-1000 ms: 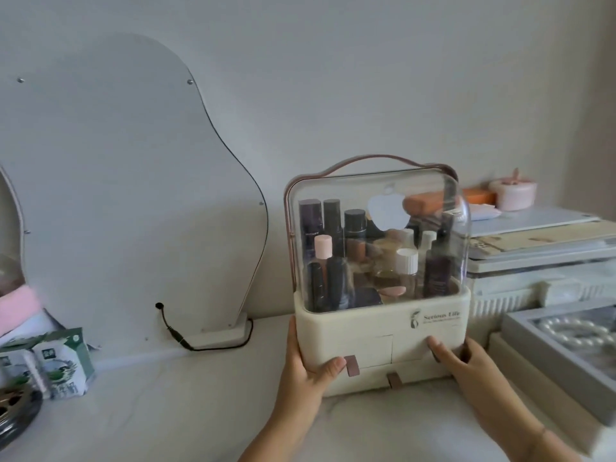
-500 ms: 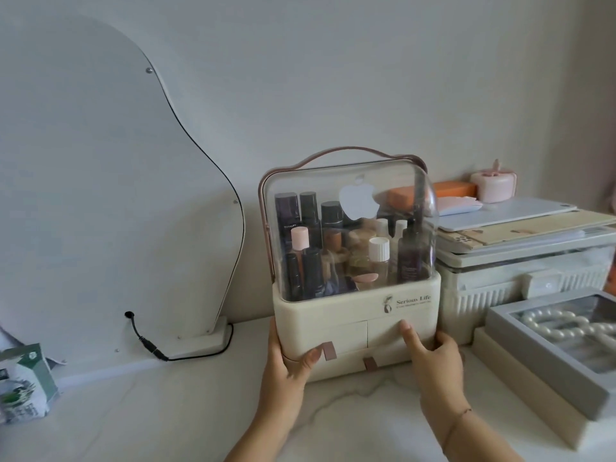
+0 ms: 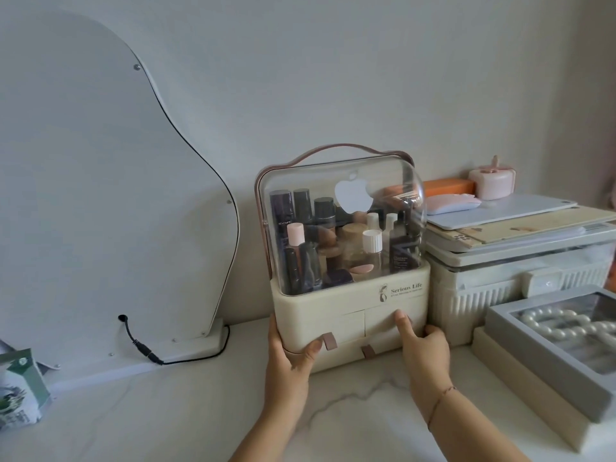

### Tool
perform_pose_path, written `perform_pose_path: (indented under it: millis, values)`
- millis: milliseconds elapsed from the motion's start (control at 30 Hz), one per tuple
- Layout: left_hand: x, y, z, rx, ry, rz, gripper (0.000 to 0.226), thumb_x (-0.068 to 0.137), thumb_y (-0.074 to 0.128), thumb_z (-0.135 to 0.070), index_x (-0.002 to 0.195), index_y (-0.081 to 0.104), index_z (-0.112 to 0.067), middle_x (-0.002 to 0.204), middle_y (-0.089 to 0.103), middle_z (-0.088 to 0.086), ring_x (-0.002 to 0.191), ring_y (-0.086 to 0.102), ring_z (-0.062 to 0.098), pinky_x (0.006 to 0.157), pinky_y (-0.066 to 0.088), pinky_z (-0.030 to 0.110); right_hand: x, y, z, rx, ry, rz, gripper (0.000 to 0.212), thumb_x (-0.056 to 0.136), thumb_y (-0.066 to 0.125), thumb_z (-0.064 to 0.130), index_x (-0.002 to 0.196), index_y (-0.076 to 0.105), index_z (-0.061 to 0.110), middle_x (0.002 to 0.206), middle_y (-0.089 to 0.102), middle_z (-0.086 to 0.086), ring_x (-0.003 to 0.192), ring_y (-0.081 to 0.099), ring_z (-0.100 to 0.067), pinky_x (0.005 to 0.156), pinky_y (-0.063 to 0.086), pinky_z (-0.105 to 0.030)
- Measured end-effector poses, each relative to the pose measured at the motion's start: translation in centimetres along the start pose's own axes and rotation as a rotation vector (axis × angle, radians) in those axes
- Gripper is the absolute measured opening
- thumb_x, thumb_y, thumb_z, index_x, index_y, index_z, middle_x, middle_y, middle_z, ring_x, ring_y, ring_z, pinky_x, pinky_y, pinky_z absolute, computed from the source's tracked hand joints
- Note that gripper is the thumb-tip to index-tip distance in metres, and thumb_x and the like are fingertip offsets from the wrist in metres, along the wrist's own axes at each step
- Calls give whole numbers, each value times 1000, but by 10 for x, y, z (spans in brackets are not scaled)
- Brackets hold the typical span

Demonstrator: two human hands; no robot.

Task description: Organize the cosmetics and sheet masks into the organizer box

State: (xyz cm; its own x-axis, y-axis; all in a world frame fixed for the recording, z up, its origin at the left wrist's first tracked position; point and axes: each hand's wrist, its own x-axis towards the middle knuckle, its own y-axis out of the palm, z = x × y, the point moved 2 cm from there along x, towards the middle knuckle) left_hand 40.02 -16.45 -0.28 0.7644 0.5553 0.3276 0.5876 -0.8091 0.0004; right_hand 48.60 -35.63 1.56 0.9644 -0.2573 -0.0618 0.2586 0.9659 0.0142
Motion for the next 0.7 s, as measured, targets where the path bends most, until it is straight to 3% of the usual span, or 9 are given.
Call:
perform_pose_path:
  millis: [333,567,700]
  values:
    - [-1,-2,0,28,-15,4,73,79,73,-19,140,34,-29,119,64,-11,100,59,-9,72,43,4,-6,1,-4,25,-29,17,69,80,65,45,126,48,-3,127,52,-18,121,47,-31,106,37,-42]
    - [-1,-4,-4,42,-46,46,76,81,72,-21,143,29,-30,123,60,-16,102,56,-12,75,42,3,-16,2,0,-13,-87,38,70,87,52,48,134,40,-2,141,39,-19,134,34,-30,112,27,-42]
    - [-3,-15,-10,146,-134,130,72,86,66,-19,143,23,-28,134,55,-5,109,54,1,76,40,4,-23,-4,3,-13,-79,101,70,89,49,50,136,38,-1,142,40,-17,134,34,-30,113,26,-43]
